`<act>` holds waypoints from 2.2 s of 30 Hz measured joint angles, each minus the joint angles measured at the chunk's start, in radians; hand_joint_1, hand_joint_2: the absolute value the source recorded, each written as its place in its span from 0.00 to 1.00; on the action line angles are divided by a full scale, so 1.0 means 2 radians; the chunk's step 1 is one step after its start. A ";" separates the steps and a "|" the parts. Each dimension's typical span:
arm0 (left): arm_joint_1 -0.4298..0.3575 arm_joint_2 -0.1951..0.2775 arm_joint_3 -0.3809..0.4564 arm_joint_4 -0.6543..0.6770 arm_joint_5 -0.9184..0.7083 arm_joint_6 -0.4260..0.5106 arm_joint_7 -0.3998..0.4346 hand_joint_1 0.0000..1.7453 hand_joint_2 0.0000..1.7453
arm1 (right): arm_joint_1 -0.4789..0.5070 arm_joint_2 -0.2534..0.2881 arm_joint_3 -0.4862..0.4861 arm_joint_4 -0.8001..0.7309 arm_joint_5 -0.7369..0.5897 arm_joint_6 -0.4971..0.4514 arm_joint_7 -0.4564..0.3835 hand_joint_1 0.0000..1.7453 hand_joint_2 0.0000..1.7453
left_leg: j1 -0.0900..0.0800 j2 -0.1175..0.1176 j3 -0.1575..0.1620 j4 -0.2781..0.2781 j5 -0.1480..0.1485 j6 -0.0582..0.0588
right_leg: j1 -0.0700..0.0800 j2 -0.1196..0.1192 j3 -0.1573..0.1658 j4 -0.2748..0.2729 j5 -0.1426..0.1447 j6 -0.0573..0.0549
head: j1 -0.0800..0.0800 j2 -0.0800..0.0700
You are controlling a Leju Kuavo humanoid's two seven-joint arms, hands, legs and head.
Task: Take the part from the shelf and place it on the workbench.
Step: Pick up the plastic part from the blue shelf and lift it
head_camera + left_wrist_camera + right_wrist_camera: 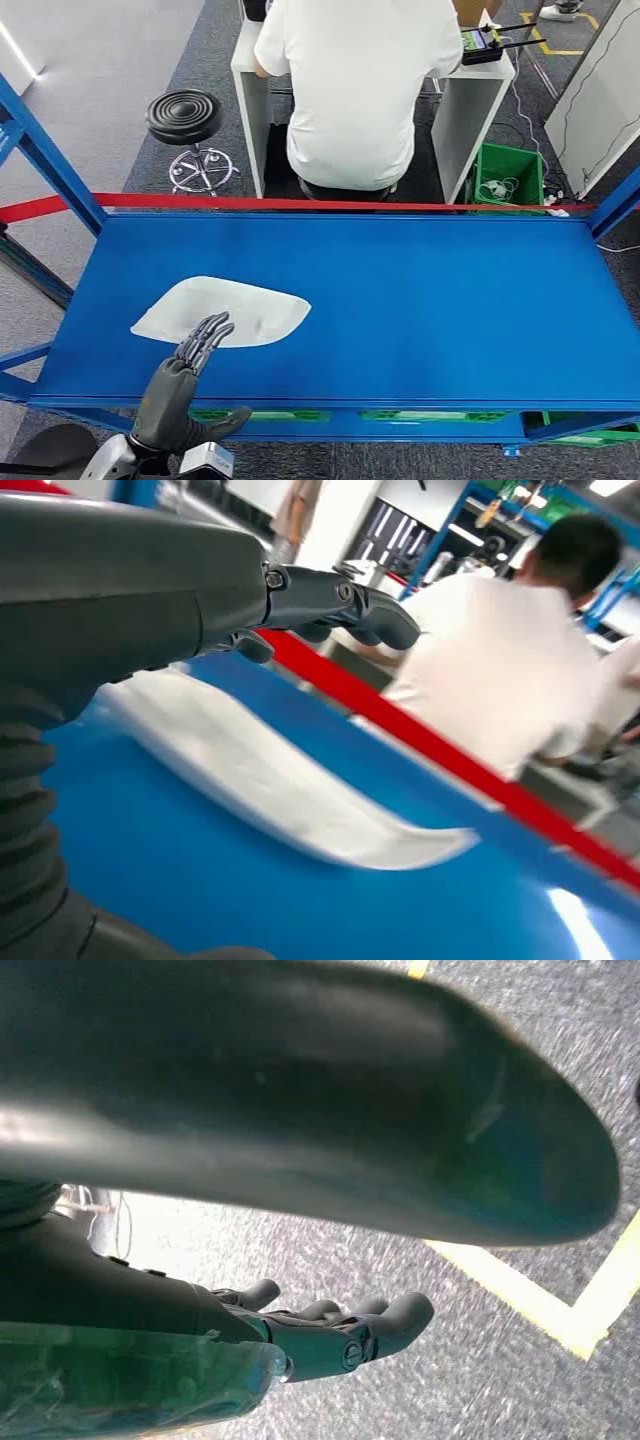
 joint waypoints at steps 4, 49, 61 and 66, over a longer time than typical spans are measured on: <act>0.001 0.008 0.005 0.003 -0.040 0.000 0.030 0.00 1.00 | 0.001 0.000 -0.003 0.000 0.007 0.000 -0.006 0.00 0.00 | 0.003 0.000 0.001 -0.002 0.002 0.008 | -0.001 -0.001 -0.018 0.039 -0.026 0.007 | 0.003 0.000; -0.055 -0.006 0.099 0.124 -0.221 0.004 0.086 0.00 0.00 | -0.009 0.002 -0.006 0.000 0.049 0.009 -0.034 0.00 0.00 | 0.002 0.000 -0.003 0.011 -0.011 -0.009 | -0.002 -0.001 -0.001 -0.005 0.006 -0.010 | 0.006 0.000; -0.073 -0.008 0.099 0.160 -0.229 0.001 0.085 0.00 0.00 | -0.011 0.002 -0.006 0.000 0.052 0.010 -0.036 0.00 0.00 | 0.006 0.000 -0.005 0.001 0.004 -0.009 | -0.002 0.001 -0.004 0.001 0.003 0.001 | 0.002 0.000; -0.074 -0.009 0.099 0.165 -0.229 0.001 0.085 0.00 0.00 | -0.011 0.002 -0.006 0.000 0.052 0.010 -0.036 0.00 0.00 | 0.006 0.001 -0.006 0.001 0.006 0.006 | -0.004 -0.001 -0.034 0.067 -0.037 0.010 | 0.006 0.000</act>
